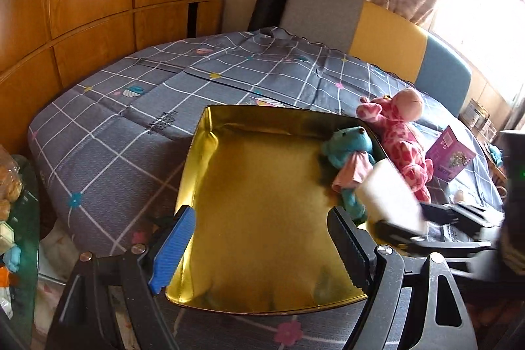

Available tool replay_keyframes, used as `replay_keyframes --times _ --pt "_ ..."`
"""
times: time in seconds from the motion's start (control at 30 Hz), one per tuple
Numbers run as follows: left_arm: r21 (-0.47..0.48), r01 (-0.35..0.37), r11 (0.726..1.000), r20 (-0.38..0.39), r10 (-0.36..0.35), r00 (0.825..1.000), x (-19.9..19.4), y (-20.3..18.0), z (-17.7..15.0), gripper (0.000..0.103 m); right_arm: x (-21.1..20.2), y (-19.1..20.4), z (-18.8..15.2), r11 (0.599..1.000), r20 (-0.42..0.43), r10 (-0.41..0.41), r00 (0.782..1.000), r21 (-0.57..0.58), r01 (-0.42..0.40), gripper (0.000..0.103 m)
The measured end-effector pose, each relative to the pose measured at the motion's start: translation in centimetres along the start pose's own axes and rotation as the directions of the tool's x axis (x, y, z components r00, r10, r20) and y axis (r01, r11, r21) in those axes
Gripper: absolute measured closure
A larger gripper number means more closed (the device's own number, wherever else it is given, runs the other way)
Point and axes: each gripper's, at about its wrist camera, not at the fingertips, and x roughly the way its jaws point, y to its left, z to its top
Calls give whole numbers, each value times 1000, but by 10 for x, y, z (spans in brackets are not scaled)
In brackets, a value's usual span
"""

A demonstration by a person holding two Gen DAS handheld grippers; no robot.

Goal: Organize soft objects
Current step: 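Carry the white sponge block with the right tool to the gold tray, then lower the sponge into the tray and open the right tool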

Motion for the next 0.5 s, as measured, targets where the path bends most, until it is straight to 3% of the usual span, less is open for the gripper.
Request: replay_keyframes --times 0.23,0.5 --pt "18 2 1000 -8 -2 1000 4 -3 -2 16 49 11 -3 999 -99 2 995 -40 -6 35" --pt "32 11 999 -17 -11 1000 5 -10 -6 16 49 6 -16 1000 -106 -14 994 -28 11 33"
